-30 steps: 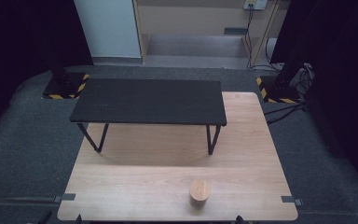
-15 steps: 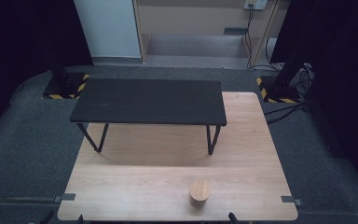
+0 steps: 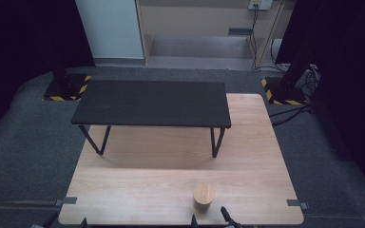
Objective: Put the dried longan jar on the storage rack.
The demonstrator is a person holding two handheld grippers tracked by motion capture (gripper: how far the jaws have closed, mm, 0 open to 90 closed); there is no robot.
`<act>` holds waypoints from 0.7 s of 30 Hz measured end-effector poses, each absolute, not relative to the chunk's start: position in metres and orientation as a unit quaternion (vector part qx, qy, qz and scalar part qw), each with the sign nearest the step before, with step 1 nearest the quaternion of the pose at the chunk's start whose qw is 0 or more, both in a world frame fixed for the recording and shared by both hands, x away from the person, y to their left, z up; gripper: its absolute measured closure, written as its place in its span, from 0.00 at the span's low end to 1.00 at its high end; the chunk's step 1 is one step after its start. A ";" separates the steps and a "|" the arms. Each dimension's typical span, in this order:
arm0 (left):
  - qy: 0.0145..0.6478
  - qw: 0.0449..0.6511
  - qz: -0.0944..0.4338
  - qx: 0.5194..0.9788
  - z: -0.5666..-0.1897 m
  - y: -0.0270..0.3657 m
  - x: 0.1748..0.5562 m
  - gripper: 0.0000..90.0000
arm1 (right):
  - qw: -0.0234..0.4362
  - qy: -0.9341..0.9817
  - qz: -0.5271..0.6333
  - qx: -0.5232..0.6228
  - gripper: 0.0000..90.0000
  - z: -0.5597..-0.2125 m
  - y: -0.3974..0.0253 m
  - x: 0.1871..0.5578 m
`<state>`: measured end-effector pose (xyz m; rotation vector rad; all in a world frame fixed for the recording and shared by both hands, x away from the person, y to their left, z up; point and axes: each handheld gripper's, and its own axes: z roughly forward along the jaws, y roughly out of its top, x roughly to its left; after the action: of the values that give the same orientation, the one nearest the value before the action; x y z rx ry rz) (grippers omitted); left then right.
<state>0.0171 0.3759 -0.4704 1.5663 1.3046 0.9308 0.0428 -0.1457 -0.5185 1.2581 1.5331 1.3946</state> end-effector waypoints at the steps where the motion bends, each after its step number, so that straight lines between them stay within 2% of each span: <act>1: 0.524 0.435 0.374 0.629 -0.470 0.376 0.017 0.01 | 0.356 0.591 0.537 0.486 0.01 -0.519 -0.143 0.045; 16: 0.527 0.433 0.371 0.630 -0.472 0.382 0.016 0.01 | 0.387 0.600 0.491 0.499 0.02 -0.519 -0.108 0.071; 21: 0.525 0.435 0.371 0.630 -0.472 0.383 0.019 0.01 | 0.399 0.599 0.471 0.510 0.06 -0.520 -0.101 0.081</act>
<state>0.0188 0.3828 -0.4723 1.5691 1.3081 0.9233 0.0807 -0.1009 -0.5198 1.2899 1.5145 1.1929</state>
